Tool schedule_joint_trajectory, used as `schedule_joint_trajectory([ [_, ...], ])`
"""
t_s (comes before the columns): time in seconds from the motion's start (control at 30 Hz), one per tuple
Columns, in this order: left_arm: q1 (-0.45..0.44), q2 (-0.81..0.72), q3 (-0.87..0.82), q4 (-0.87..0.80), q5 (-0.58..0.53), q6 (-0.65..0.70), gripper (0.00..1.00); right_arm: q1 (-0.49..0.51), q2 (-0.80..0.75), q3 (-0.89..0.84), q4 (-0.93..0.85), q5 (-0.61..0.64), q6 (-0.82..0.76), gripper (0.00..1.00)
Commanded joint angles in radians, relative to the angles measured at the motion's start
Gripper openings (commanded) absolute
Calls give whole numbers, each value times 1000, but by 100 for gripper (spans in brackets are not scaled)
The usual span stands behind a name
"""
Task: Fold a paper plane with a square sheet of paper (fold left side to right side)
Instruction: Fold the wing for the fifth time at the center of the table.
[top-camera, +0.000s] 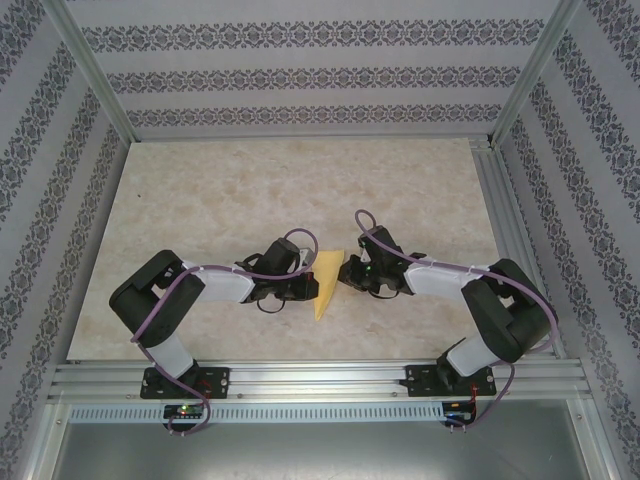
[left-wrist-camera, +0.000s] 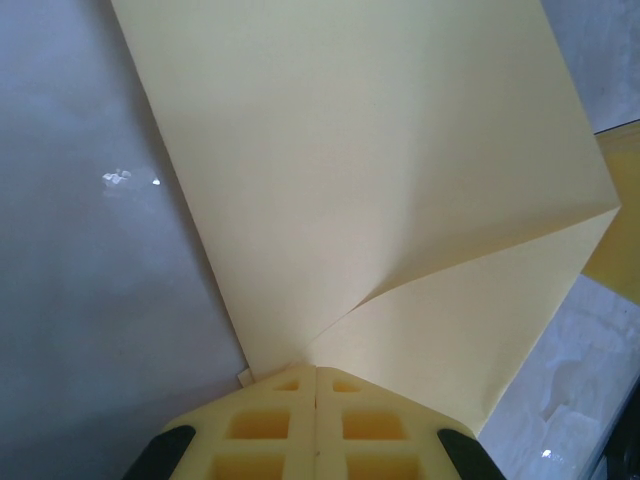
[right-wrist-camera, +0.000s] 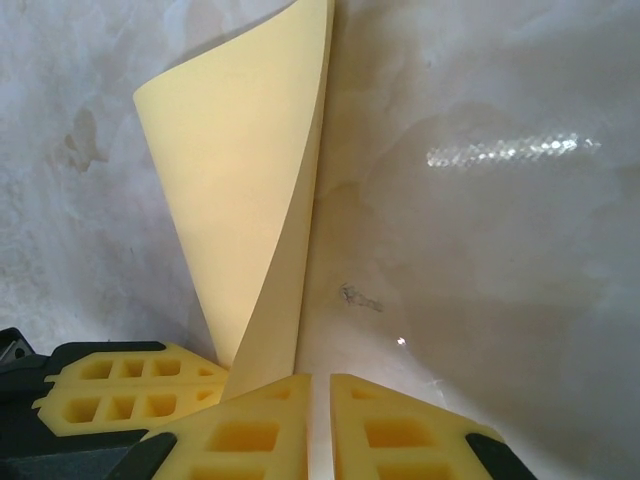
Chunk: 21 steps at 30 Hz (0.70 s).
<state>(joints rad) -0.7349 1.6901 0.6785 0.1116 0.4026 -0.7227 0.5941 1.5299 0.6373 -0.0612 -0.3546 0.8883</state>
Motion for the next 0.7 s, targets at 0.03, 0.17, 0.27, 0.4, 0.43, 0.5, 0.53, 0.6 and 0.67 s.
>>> schedule_joint_trajectory([
  [0.03,5,31,-9,-58,-31,24,0,8,37,16,61,-20,-1,13],
  [0.17,5,32,-9,-60,-32,25,0,7,51,15,109,-32,16,13],
  [0.27,5,34,-9,-59,-31,25,0,12,62,27,127,-43,21,13],
  [0.4,4,33,-12,-55,-32,26,0,18,74,30,155,-49,32,13],
  [0.43,5,33,-12,-55,-32,25,0,19,77,30,160,-50,34,13],
  [0.5,5,33,-14,-53,-30,25,0,22,84,31,175,-52,39,13],
  [0.53,5,33,-14,-53,-31,24,0,25,85,31,181,-51,42,13],
  [0.6,5,32,-15,-52,-31,24,0,29,91,33,186,-51,43,13],
  [0.67,5,32,-14,-52,-30,25,0,30,98,34,191,-50,41,13],
])
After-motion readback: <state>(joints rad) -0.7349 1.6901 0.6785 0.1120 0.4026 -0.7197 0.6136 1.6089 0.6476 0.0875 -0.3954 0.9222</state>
